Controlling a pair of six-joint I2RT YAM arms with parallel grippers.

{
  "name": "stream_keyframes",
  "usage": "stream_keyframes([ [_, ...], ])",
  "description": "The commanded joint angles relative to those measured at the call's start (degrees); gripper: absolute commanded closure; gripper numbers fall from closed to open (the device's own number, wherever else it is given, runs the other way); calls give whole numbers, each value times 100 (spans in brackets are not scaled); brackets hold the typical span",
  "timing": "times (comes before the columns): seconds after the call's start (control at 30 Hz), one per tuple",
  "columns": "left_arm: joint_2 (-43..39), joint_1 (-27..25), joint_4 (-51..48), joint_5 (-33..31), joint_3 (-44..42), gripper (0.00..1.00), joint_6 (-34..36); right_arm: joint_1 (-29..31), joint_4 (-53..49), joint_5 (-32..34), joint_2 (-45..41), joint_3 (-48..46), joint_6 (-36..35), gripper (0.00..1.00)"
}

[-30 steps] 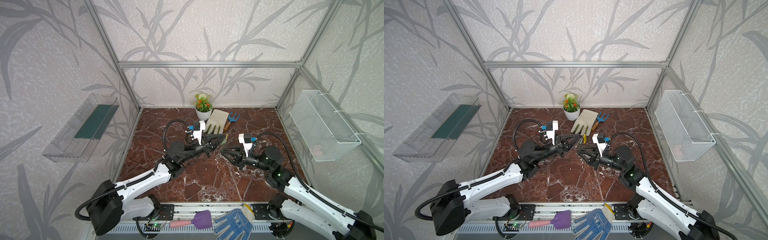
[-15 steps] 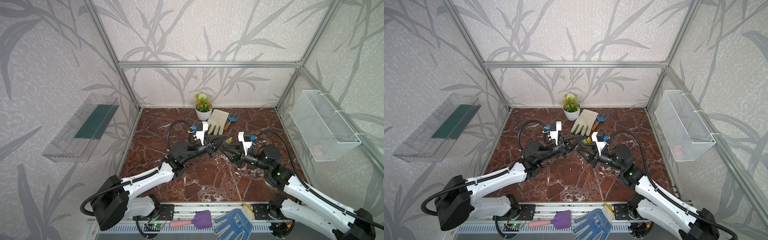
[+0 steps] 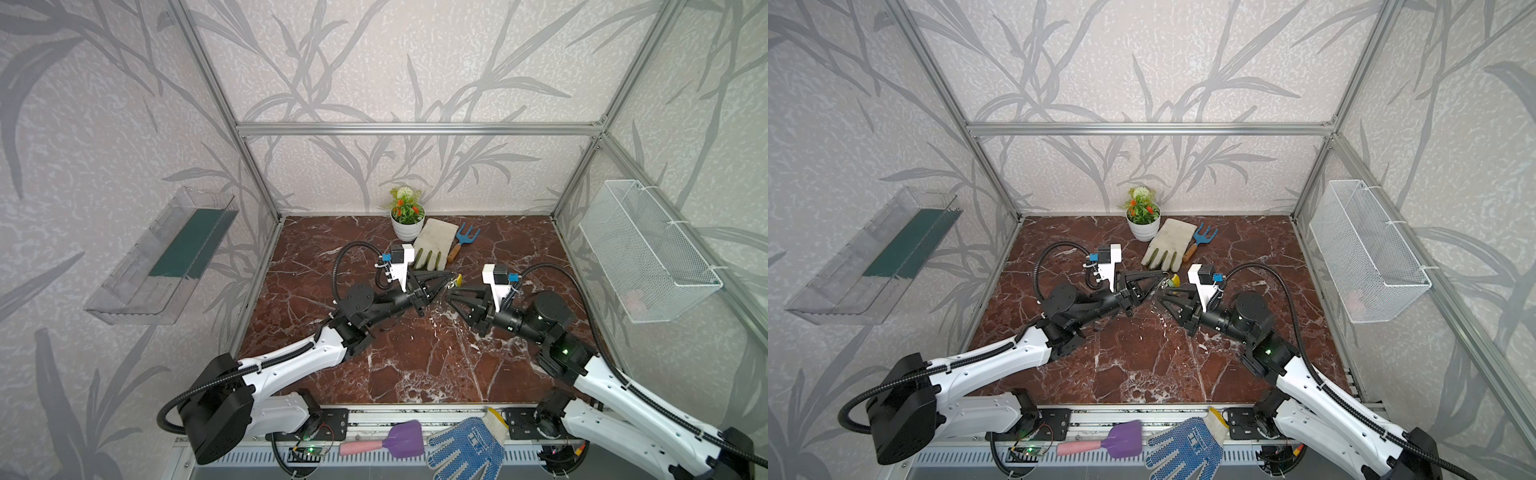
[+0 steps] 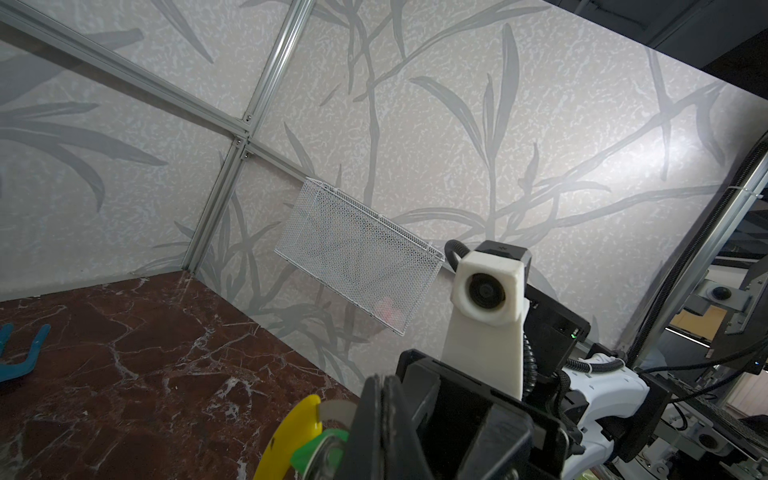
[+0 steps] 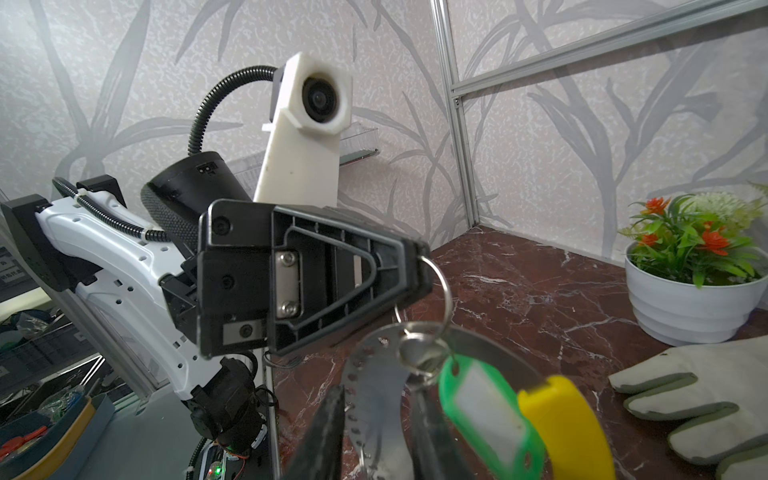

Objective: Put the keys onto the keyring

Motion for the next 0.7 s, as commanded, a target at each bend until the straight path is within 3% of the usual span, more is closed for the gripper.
stream_keyframes([
  [0.0, -203, -27, -8, -136, -53, 100, 178, -26, -326, 212, -394, -119, -131, 71],
  [0.13, -183, -26, -29, -25, -25, 100, 179, -198, -260, 79, -526, -111, 104, 73],
  [0.43, -142, -26, -108, 204, 54, 100, 151, -559, 669, -710, 154, 171, 1086, 80],
  [0.67, -175, -27, -214, 220, 84, 100, 184, -851, 1223, -917, 351, 136, 1577, 81],
])
